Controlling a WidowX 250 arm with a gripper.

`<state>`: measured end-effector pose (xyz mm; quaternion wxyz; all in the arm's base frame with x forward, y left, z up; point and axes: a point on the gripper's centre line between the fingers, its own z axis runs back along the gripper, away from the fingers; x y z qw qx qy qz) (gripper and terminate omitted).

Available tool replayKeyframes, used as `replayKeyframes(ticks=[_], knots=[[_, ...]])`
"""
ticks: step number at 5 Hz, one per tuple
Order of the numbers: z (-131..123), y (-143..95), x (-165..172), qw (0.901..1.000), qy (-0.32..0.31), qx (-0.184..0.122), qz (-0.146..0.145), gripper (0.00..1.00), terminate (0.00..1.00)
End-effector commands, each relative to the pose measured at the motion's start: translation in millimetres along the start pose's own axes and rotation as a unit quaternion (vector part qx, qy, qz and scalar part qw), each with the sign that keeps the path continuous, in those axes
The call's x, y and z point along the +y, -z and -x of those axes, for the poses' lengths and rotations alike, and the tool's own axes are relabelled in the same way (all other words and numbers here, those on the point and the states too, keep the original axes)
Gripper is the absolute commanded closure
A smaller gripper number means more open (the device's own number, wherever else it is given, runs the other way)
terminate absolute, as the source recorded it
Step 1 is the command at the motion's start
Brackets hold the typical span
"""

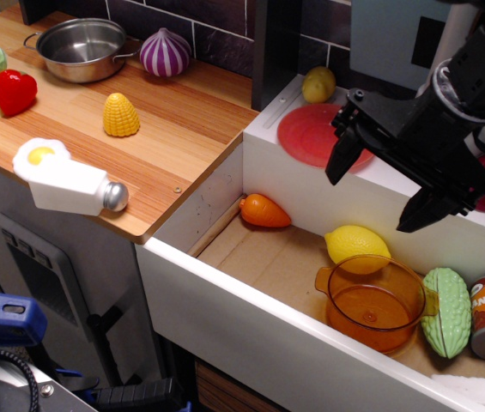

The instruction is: Put corn on plate

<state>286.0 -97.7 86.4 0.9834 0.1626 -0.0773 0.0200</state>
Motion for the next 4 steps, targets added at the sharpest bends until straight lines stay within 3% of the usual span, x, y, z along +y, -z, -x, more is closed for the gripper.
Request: replayKeyframes(ticks=[1, 3, 4], knots=[[0.0, 0.0, 0.0, 1.0, 0.0, 0.0, 0.0, 0.0, 0.0], [-0.5, 41.1, 89.9, 0.994, 0.098, -0.041, -0.026, 0.0, 0.0], [-10.4, 62.1, 134.5, 0.9876, 0.145, -0.047, -0.038, 0.0, 0.0]])
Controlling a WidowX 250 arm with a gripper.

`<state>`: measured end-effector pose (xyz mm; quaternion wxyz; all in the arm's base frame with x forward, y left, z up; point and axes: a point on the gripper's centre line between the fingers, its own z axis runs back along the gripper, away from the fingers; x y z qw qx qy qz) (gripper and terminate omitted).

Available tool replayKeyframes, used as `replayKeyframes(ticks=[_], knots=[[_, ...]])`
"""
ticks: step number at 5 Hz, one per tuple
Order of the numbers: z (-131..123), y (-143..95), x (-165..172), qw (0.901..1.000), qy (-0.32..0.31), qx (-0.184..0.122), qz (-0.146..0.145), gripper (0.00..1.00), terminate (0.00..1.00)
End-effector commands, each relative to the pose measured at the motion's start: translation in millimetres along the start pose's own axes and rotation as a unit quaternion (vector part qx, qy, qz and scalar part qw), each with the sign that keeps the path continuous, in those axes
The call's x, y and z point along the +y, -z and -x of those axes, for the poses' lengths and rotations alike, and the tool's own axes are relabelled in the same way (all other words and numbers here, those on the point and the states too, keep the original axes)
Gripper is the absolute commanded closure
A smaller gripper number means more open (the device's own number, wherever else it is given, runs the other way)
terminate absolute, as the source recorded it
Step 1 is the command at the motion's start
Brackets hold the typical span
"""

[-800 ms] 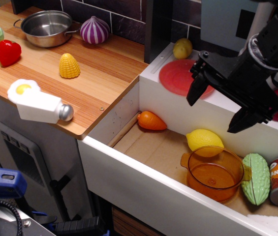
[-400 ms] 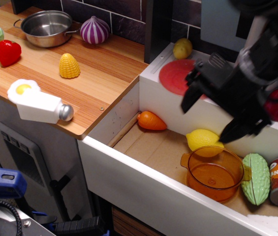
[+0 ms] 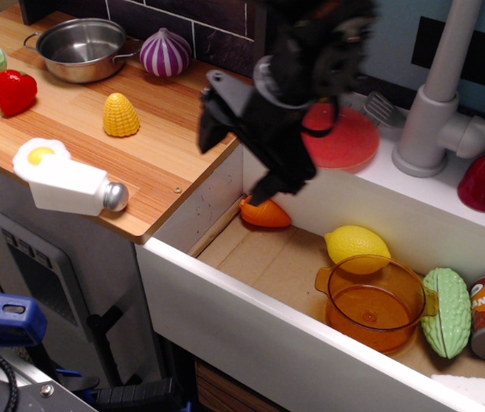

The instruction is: Put corn on plate

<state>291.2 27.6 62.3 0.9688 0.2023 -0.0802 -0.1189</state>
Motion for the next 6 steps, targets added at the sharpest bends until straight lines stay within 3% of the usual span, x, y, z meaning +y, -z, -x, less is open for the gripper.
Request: replayKeyframes(ticks=[1, 2, 3, 4, 5, 6], knots=[[1.1, 13.8, 74.0, 0.9985, 0.011, -0.025, -0.048, 0.0, 0.0], [-3.7, 20.8, 127.3, 0.9965, 0.04, -0.021, -0.07, 0.0, 0.0], [-0.6, 41.1, 174.2, 0.9968, 0.052, -0.025, -0.056, 0.0, 0.0], [10.7, 65.6, 217.7, 0.9981, 0.057, -0.018, -0.014, 0.0, 0.0], [19.3, 81.4, 224.3, 0.9986, 0.045, -0.014, 0.026, 0.0, 0.0], [25.1, 86.0, 214.7, 0.9981, 0.04, -0.028, 0.037, 0.0, 0.0]])
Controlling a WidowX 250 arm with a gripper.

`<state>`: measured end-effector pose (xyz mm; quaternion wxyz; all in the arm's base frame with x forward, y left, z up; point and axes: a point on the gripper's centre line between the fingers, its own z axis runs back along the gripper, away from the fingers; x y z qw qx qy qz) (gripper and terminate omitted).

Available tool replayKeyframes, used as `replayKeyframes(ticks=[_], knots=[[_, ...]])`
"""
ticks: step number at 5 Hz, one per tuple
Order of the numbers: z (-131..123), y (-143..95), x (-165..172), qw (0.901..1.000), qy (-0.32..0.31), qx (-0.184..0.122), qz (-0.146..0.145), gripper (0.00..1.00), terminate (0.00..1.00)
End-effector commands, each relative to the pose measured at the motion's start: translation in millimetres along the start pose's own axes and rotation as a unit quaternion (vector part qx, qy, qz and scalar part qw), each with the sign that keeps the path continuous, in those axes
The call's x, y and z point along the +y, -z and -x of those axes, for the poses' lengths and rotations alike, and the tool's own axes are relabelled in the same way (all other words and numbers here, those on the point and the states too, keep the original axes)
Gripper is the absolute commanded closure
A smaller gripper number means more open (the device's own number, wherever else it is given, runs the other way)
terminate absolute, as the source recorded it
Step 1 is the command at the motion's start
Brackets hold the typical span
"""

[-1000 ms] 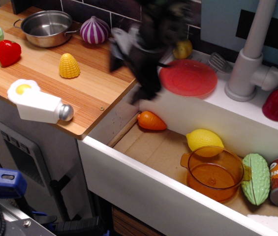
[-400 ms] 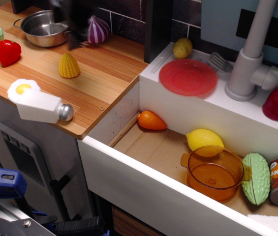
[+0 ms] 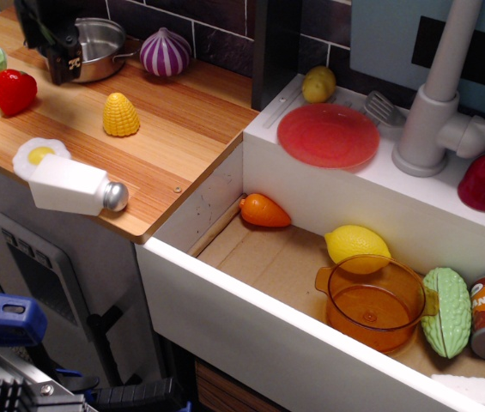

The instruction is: Put corn on plate

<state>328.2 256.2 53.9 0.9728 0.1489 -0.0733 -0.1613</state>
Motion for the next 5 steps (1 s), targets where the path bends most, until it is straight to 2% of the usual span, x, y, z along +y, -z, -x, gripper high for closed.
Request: replayKeyframes(ticks=[1, 3, 5], knots=[[4.0, -22.2, -5.3, 0.9995, 0.002, -0.022, -0.022, 0.0, 0.0], [4.7, -45.2, -33.2, 0.9999, 0.003, -0.011, -0.013, 0.0, 0.0], [-13.3, -39.8, -45.4, 0.999, 0.028, -0.033, 0.013, 0.0, 0.0]])
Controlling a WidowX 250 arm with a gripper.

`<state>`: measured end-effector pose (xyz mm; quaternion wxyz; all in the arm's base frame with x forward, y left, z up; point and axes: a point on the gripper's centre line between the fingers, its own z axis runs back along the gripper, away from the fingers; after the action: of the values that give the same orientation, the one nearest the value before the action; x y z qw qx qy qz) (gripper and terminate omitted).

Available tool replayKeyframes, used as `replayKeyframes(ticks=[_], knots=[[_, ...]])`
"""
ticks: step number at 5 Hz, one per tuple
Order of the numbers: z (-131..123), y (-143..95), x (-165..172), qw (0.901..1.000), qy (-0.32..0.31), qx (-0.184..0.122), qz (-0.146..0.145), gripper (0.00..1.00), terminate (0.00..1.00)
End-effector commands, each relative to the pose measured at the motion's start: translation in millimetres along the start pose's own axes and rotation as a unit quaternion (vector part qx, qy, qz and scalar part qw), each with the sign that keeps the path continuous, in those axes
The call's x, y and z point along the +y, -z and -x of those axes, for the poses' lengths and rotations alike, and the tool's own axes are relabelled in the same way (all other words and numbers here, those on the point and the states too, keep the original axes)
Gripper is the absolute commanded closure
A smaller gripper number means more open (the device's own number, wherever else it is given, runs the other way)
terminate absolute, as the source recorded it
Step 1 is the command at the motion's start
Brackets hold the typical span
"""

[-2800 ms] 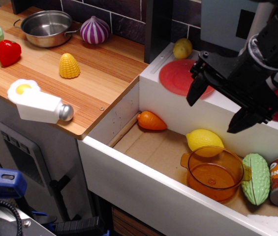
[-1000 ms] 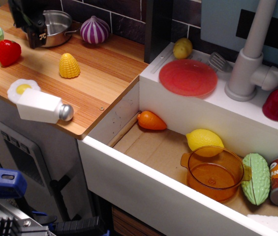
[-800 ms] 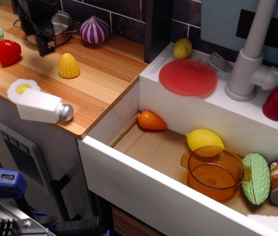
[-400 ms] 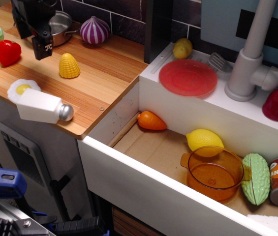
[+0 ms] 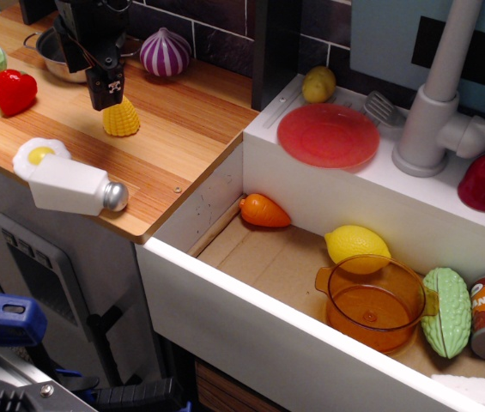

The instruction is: Put corn on plate

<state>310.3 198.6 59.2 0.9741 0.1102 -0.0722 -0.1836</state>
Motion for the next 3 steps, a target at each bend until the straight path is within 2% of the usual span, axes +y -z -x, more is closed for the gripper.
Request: replayKeyframes(ticks=[1, 3], knots=[[-11.5, -6.3, 2.3, 0.9994, 0.002, -0.033, -0.011, 0.0, 0.0], [-12.8, 18.6, -11.3, 0.9982, -0.008, -0.059, 0.002, 0.0, 0.0]])
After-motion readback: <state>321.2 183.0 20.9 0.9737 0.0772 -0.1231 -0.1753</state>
